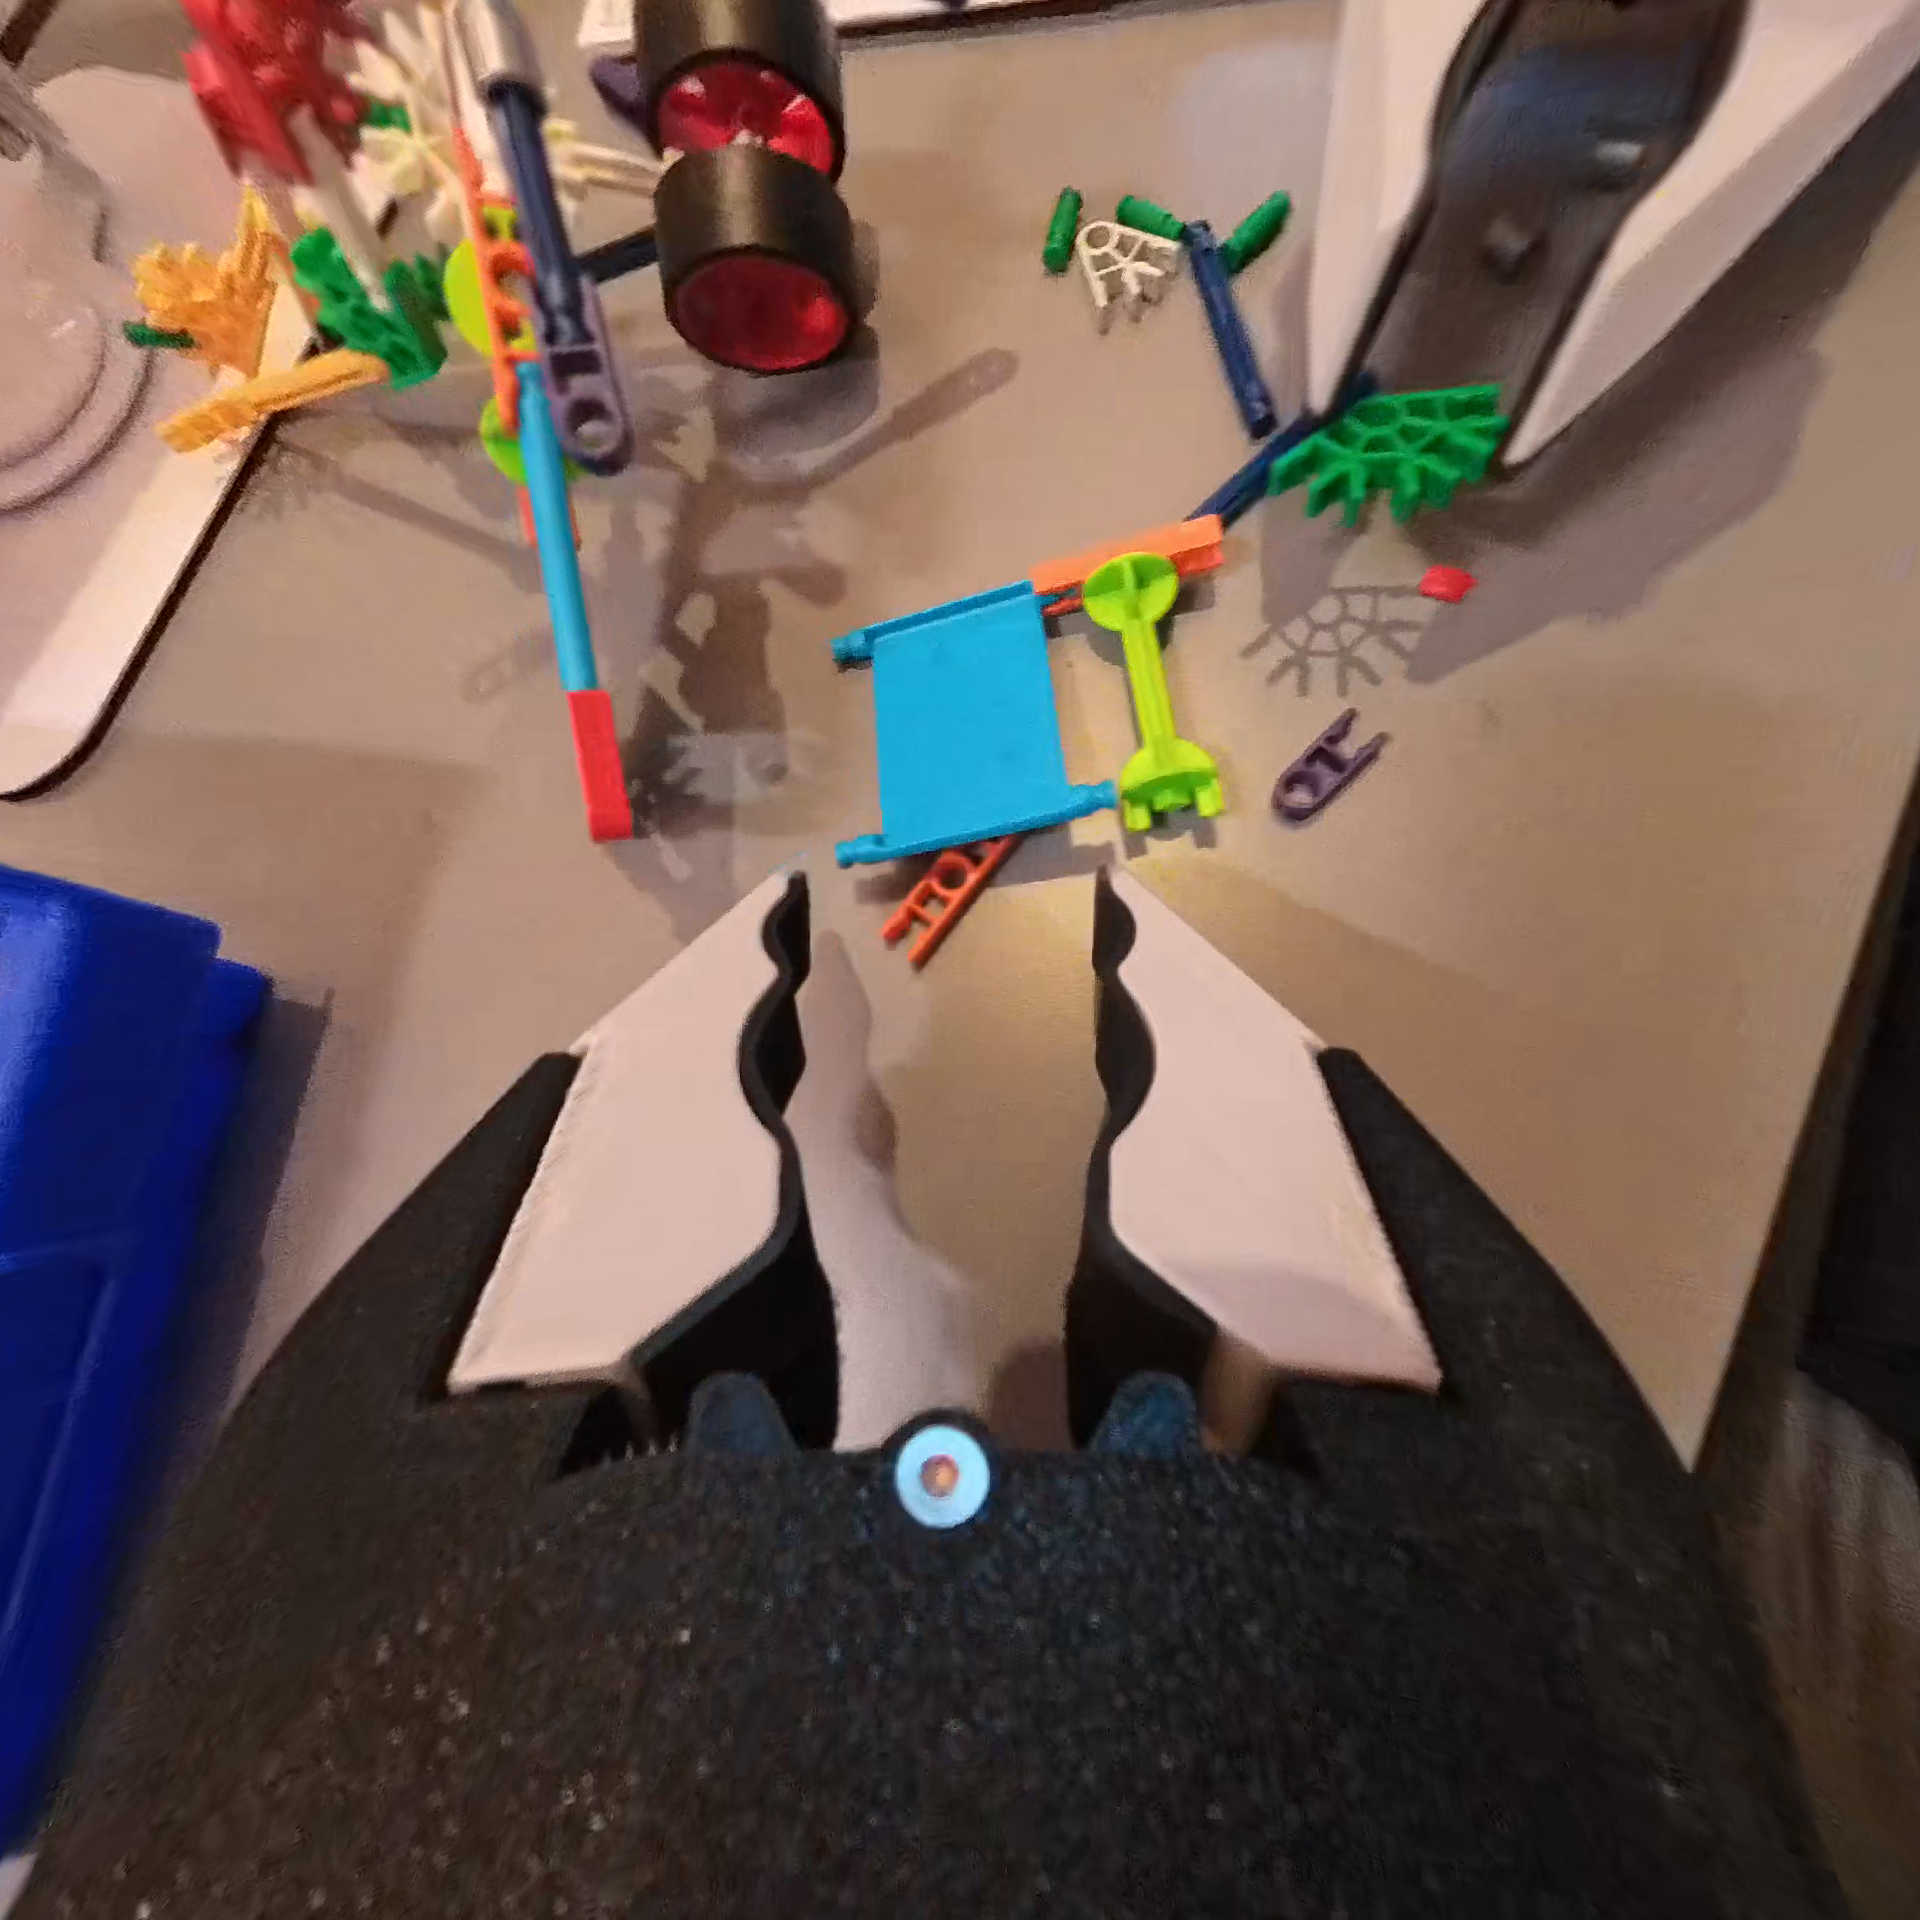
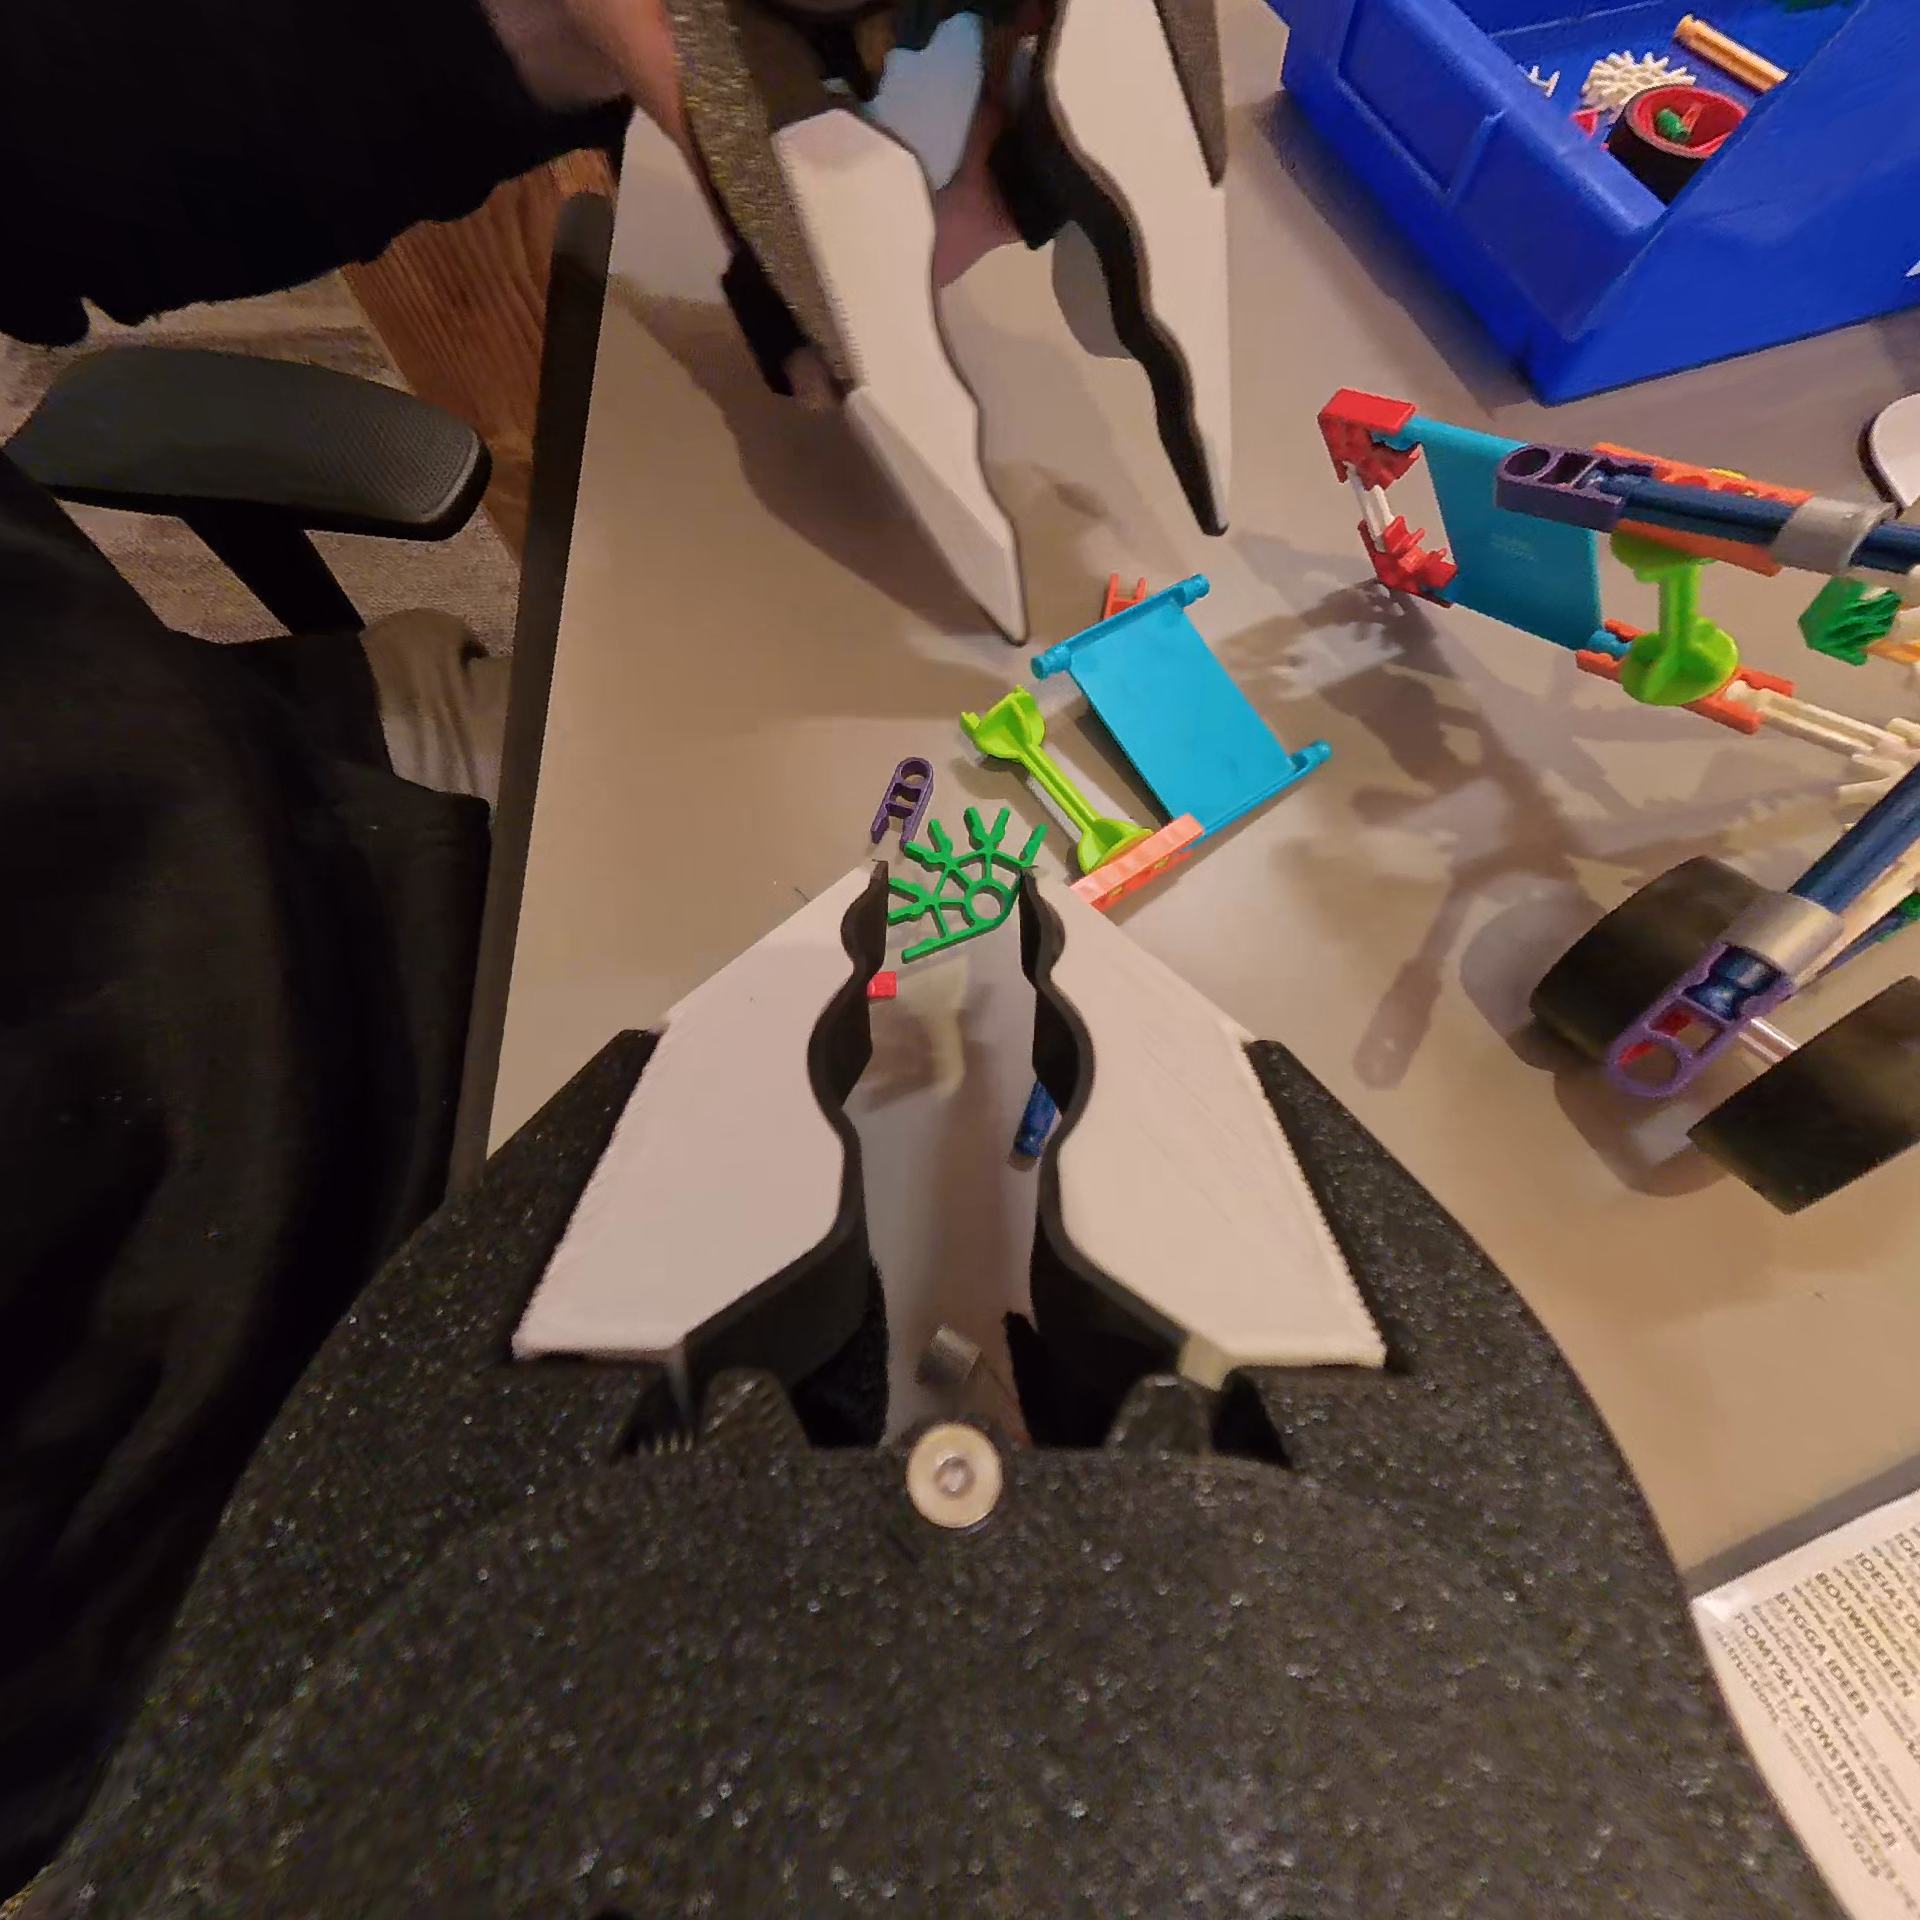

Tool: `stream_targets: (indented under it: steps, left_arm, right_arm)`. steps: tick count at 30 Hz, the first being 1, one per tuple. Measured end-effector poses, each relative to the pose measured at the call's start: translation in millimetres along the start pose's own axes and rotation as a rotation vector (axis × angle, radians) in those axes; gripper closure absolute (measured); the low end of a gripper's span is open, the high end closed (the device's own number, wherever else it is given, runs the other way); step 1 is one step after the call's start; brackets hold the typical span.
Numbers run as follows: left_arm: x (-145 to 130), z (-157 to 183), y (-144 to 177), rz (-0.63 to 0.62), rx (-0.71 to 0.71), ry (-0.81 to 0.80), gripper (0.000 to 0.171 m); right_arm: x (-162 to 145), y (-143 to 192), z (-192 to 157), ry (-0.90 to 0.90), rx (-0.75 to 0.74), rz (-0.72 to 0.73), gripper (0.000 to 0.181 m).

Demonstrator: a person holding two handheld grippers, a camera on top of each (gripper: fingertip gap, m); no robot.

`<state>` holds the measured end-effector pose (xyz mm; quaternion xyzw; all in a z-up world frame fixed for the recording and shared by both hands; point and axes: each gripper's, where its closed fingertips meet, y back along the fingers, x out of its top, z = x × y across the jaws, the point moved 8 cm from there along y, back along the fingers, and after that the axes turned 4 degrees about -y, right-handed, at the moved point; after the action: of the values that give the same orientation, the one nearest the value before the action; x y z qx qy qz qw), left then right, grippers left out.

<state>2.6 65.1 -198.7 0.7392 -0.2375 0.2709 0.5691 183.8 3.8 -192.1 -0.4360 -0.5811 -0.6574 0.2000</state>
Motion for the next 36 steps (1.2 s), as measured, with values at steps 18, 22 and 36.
stream_targets:
  steps: [18, 22, 36]
  left_arm:
    - [-27.5, -110.1, 84.0, 0.019, 0.228, 0.121, 0.164]
    - [-32.0, -150.2, 89.0, 0.015, 0.386, 0.191, 0.114]
    - [12.2, 5.7, -18.9, -0.045, -0.101, -0.195, 0.124]
  right_arm:
    - [0.6, 0.9, 4.6, -0.003, 0.015, 0.025, 0.158]
    - [0.1, 3.3, 5.9, -0.011, 0.003, 0.029, 0.158]
    - [-5.8, 9.3, 11.3, -0.031, -0.009, 0.036, 0.158]
